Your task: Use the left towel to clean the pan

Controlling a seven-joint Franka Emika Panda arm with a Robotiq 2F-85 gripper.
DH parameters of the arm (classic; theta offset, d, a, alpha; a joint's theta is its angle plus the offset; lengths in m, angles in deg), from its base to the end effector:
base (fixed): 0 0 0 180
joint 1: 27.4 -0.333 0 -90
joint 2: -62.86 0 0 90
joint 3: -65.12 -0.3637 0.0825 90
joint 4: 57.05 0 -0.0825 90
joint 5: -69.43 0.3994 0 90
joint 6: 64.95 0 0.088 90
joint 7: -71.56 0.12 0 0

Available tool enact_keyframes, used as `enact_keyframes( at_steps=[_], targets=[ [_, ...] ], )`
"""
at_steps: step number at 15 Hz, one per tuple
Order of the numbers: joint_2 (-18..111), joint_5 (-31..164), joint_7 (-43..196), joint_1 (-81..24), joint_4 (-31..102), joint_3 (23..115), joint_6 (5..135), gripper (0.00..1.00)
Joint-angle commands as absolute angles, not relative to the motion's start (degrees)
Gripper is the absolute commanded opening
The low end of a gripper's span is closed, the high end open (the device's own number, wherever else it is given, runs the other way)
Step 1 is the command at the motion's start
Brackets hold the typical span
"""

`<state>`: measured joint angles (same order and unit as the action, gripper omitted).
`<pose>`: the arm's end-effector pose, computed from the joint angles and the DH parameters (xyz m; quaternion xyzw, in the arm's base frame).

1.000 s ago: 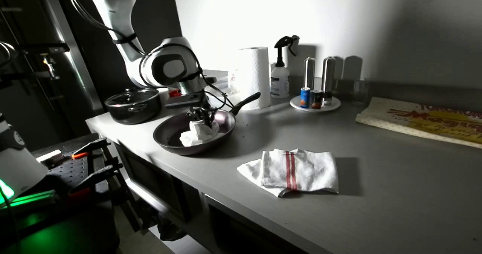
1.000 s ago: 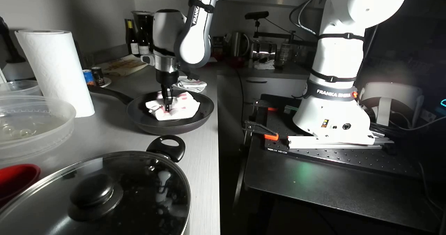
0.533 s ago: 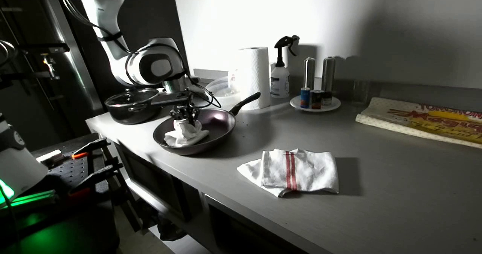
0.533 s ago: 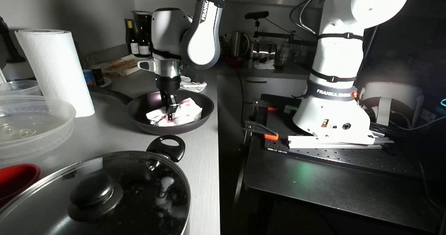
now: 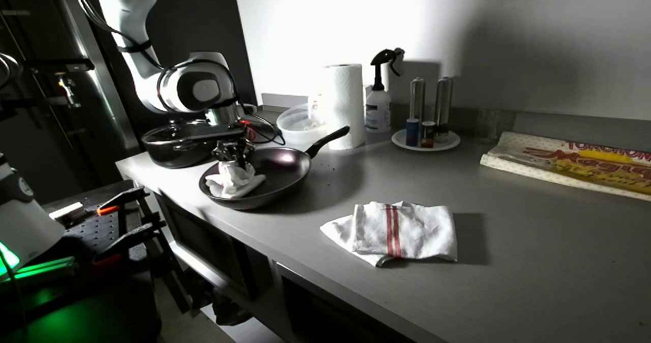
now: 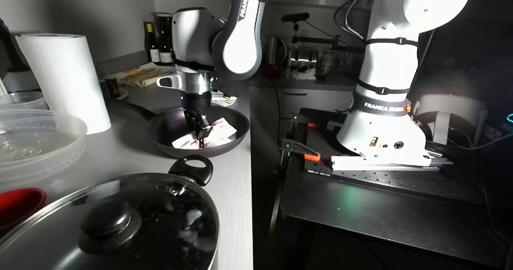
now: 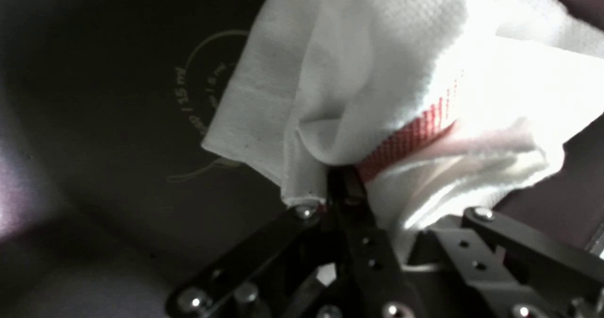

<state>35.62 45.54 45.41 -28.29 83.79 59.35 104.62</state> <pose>0.4827 0.0868 0.1285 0.8844 0.4660 0.0150 0.0207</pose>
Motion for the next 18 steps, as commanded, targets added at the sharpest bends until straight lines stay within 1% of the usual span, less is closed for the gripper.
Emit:
enact_keyframes(
  at_steps=[1, 5, 10, 15, 18],
  targets=[
    [33.8, 46.1, 45.0, -28.3, 82.7, 59.4, 103.7, 0.04],
    [33.0, 47.0, 45.7, -26.8, 79.5, 61.3, 104.7, 0.04],
    [30.3, 49.3, 45.6, -22.5, 73.5, 62.5, 104.1, 0.04],
    [29.4, 52.4, 45.3, -17.5, 70.0, 60.9, 104.1, 0.04],
    [31.8, 54.6, 44.1, -13.6, 71.0, 58.1, 104.8, 0.04]
  ],
)
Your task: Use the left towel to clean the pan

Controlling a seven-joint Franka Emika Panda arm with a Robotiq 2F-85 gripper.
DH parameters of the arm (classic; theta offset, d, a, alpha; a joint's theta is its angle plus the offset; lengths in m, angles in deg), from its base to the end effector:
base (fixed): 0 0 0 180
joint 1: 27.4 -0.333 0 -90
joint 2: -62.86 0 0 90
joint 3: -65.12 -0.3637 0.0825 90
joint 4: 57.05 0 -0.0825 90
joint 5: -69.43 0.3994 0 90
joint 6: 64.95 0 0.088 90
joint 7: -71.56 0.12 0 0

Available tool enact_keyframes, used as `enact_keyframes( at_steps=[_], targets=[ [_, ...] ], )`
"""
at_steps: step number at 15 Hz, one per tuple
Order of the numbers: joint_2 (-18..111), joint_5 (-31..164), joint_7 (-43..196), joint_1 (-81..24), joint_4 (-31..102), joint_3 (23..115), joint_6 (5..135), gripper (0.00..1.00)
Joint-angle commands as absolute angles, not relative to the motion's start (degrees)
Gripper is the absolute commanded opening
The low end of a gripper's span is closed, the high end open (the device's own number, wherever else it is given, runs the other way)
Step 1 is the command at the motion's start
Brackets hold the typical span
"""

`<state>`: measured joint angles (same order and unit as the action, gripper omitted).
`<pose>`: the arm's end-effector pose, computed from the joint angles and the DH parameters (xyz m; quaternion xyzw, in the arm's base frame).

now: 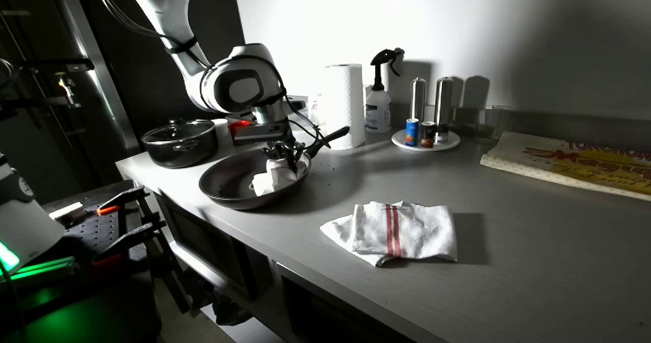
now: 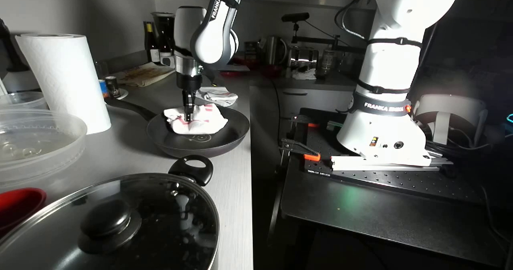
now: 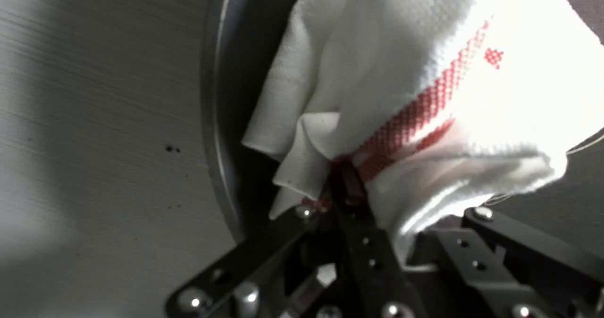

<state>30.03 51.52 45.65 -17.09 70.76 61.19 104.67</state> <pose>0.5786 -0.0437 0.1401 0.9475 0.3087 0.0712 0.0437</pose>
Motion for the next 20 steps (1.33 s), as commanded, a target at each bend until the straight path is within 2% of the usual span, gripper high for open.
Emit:
enact_keyframes(
  at_steps=[1, 8, 11, 17, 20],
  targets=[
    [32.8, 55.7, 43.7, -11.9, 71.4, 56.6, 104.9, 0.04],
    [39.6, 67.9, 38.4, 2.0, 71.7, 43.8, 104.3, 0.04],
    [41.8, 73.4, 37.0, 5.3, 70.2, 41.6, 103.5, 0.04],
    [42.7, 75.1, 39.9, 8.3, 64.4, 43.7, 100.3, 0.04],
    [40.8, 76.6, 40.1, 4.2, 60.2, 50.2, 96.7, 0.04]
  ],
)
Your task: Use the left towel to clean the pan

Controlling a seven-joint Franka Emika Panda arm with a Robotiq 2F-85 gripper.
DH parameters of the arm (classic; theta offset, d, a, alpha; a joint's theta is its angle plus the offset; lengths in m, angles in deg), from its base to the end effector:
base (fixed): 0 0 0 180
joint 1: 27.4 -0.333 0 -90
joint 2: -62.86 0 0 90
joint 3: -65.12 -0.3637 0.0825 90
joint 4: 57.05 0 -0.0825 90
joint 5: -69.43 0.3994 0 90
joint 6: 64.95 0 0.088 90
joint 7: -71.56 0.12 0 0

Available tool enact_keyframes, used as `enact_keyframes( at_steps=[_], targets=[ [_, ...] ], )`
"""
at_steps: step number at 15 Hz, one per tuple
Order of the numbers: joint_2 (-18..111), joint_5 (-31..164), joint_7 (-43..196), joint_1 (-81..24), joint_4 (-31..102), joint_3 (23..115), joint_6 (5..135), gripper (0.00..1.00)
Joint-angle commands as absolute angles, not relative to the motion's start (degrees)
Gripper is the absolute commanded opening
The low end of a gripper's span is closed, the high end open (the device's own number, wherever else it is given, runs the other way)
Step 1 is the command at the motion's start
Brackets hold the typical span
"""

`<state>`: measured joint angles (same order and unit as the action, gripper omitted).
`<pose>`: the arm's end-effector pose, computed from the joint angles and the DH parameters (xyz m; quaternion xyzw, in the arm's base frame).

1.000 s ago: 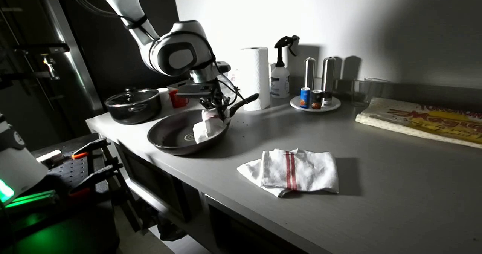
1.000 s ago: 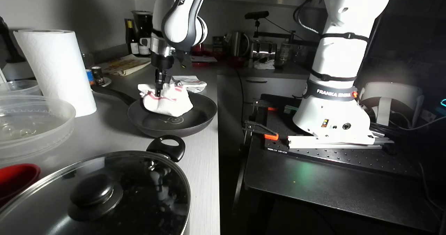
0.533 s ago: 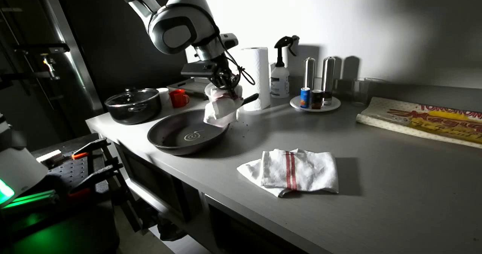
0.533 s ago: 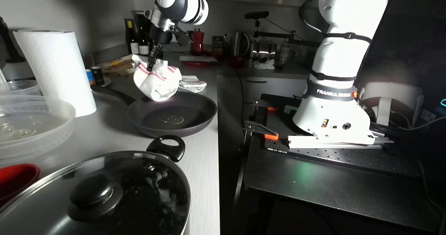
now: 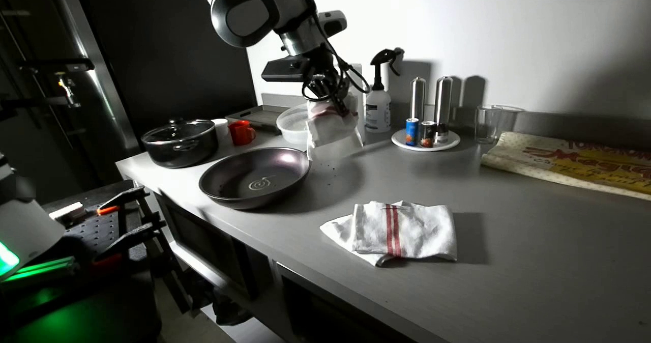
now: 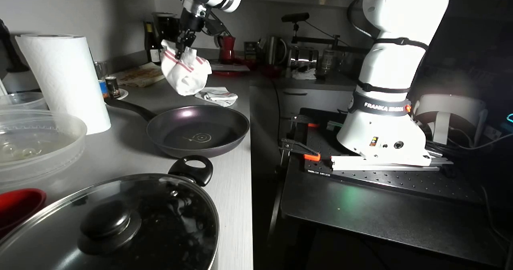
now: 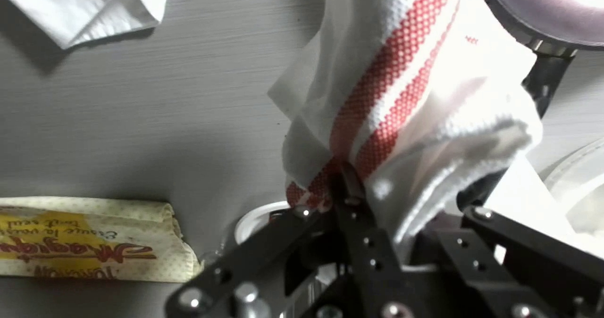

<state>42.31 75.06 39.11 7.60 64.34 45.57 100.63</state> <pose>0.6171 -0.1879 0.3179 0.9711 0.0782 0.2249 0.0153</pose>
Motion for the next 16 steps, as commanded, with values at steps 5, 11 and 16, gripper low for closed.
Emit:
enact_keyframes(
  at_steps=[5, 11, 16],
  targets=[
    [34.4, 74.0, 45.2, -3.0, 53.6, 59.9, 92.3, 0.04],
    [25.0, 72.2, 51.6, -8.6, 46.0, 66.0, 87.6, 0.04],
    [20.0, 70.8, 55.1, -10.6, 41.6, 68.6, 84.2, 0.04]
  ],
)
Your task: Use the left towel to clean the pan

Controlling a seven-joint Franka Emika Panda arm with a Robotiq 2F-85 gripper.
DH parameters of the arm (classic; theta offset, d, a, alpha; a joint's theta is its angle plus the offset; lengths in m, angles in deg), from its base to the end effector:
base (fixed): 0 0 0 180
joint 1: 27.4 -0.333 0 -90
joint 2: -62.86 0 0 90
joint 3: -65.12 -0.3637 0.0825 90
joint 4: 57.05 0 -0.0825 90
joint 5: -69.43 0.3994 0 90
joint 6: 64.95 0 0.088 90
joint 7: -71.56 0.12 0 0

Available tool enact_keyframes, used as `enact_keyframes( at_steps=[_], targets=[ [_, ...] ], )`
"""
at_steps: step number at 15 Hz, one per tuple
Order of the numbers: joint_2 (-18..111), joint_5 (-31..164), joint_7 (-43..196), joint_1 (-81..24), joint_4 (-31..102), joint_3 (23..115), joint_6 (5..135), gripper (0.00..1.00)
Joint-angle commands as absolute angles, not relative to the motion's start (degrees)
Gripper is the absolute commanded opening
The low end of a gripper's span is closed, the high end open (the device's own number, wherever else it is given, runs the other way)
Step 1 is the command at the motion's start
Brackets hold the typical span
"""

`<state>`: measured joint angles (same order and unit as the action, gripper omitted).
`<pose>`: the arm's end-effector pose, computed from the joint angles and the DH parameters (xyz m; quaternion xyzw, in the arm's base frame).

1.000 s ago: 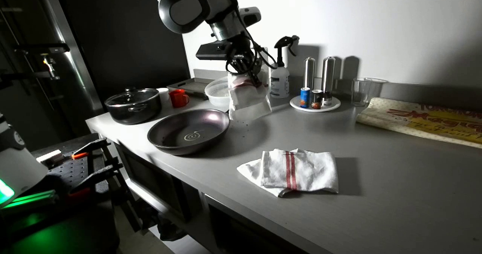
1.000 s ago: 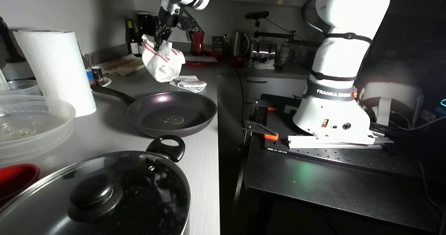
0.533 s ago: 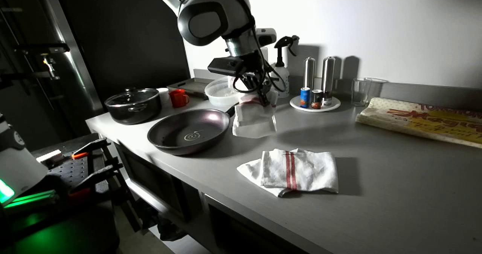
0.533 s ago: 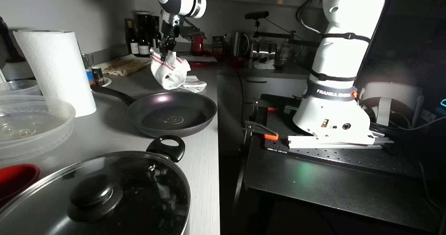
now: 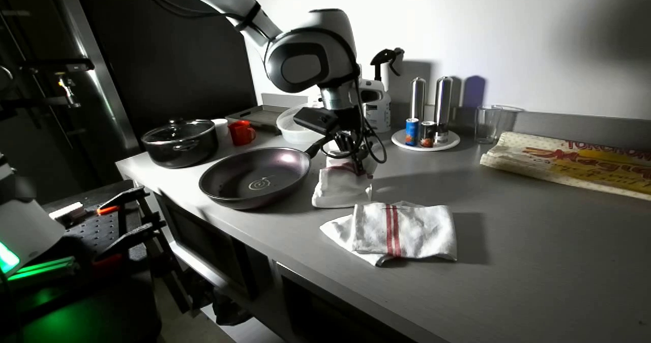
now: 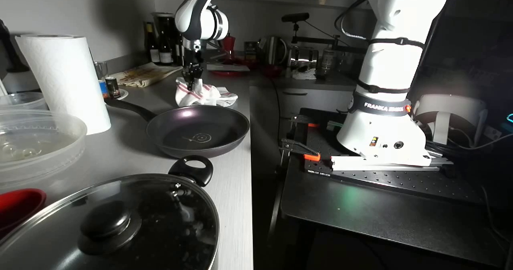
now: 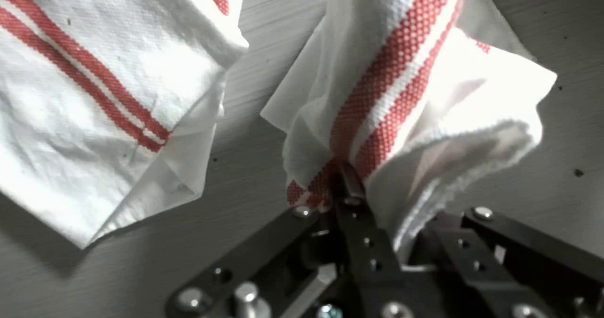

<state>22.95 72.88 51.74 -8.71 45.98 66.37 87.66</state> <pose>0.6676 -0.2420 0.1866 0.9961 -0.0234 0.0826 0.0200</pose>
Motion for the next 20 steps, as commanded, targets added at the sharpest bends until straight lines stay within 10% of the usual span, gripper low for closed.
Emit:
enact_keyframes(
  at_steps=[1, 5, 6, 15, 20],
  targets=[
    [19.3, 70.5, 55.7, -10.8, 40.9, 69.1, 83.4, 0.04],
    [17.4, 69.5, 57.1, -11.3, 38.7, 70.1, 80.8, 0.04],
    [17.2, 69.4, 57.0, -11.2, 38.5, 70.1, 80.1, 0.39],
    [17.4, 69.7, 56.2, -10.7, 37.7, 69.8, 77.3, 0.97],
    [20.1, 70.2, 54.8, -9.9, 40.9, 69.1, 78.5, 1.00]
  ],
)
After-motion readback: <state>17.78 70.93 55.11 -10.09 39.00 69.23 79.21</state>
